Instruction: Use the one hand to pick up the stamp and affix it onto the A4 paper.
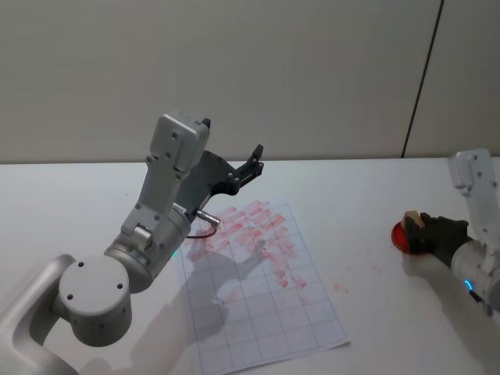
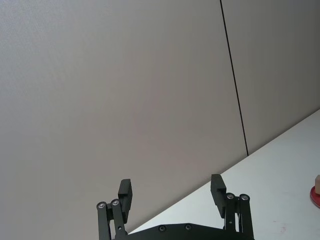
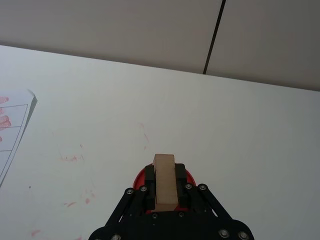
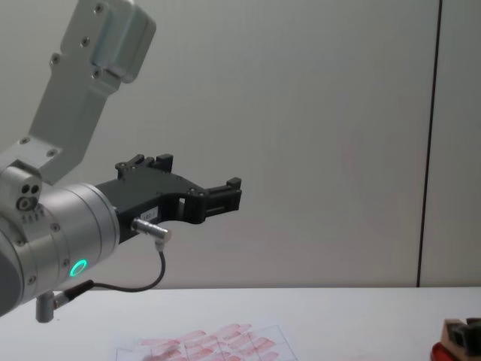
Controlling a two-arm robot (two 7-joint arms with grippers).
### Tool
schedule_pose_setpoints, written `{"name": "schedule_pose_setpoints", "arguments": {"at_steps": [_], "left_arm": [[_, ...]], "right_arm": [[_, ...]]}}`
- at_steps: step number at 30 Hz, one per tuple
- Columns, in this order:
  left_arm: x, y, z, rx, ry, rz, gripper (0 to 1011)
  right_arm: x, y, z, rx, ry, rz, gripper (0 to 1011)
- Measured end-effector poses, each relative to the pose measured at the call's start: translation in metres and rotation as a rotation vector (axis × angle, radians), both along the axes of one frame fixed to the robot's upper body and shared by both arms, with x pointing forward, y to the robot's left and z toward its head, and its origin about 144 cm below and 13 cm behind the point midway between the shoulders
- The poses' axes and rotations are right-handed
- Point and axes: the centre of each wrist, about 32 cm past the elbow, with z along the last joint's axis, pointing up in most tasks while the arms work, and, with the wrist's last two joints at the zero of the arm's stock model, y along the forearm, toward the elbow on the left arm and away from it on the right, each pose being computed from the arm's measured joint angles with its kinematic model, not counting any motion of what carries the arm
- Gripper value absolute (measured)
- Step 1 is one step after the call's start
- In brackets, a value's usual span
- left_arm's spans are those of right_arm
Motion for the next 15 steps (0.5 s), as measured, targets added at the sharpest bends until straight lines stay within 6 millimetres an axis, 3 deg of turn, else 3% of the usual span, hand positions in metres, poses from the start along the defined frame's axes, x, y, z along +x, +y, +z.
{"name": "schedule_pose_setpoints", "arguments": {"at_steps": [15], "left_arm": [[0.0000, 0.0000, 0.0000, 0.000, 0.000, 0.000, 1002]], "right_arm": [[0.0040, -0.0014, -0.0077, -0.014, 0.028, -0.007, 228]]}}
